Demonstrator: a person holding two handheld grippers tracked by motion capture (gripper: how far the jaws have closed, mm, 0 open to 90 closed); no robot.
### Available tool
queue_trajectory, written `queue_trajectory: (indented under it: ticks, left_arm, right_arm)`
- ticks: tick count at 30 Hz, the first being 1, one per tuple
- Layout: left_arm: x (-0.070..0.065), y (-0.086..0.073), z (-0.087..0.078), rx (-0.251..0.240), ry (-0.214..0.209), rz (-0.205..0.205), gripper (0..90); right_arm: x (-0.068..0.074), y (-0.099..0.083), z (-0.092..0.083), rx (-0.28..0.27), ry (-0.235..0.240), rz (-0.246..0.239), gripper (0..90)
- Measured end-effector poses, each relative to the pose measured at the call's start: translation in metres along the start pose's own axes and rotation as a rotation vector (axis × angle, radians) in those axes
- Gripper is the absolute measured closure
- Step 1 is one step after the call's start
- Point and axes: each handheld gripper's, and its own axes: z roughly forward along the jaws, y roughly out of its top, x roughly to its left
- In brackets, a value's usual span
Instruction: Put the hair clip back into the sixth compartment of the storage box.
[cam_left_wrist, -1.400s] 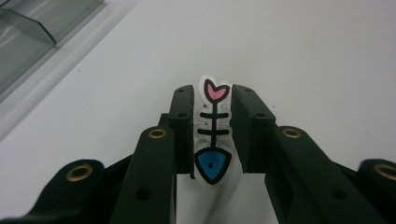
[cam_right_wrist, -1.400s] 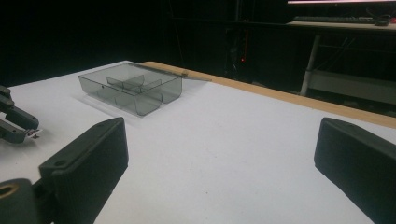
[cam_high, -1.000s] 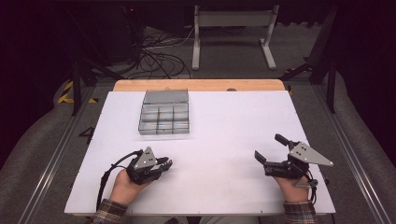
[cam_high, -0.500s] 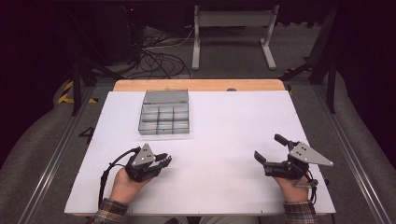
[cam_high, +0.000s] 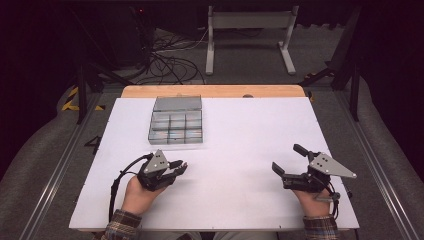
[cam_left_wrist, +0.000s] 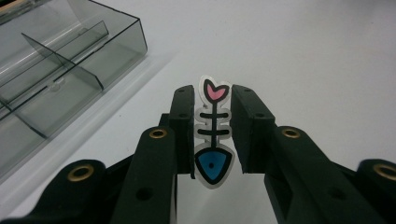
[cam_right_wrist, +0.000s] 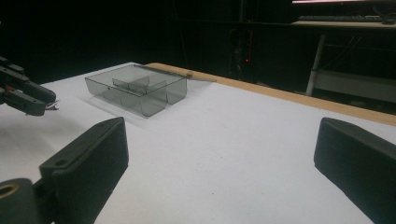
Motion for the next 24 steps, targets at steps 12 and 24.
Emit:
queue_trajectory:
  ticks: [12, 24]
  left_arm:
    - [0.004, 0.011, 0.003, -0.035, -0.004, -0.01, 71.5]
    - [0.009, 0.017, 0.007, -0.054, 0.003, -0.034, 71.4]
  right_arm:
    - [0.001, 0.0, 0.0, 0.0, 0.001, -0.004, 4.0]
    - [0.002, 0.0, 0.001, 0.002, 0.006, -0.009, 4.4]
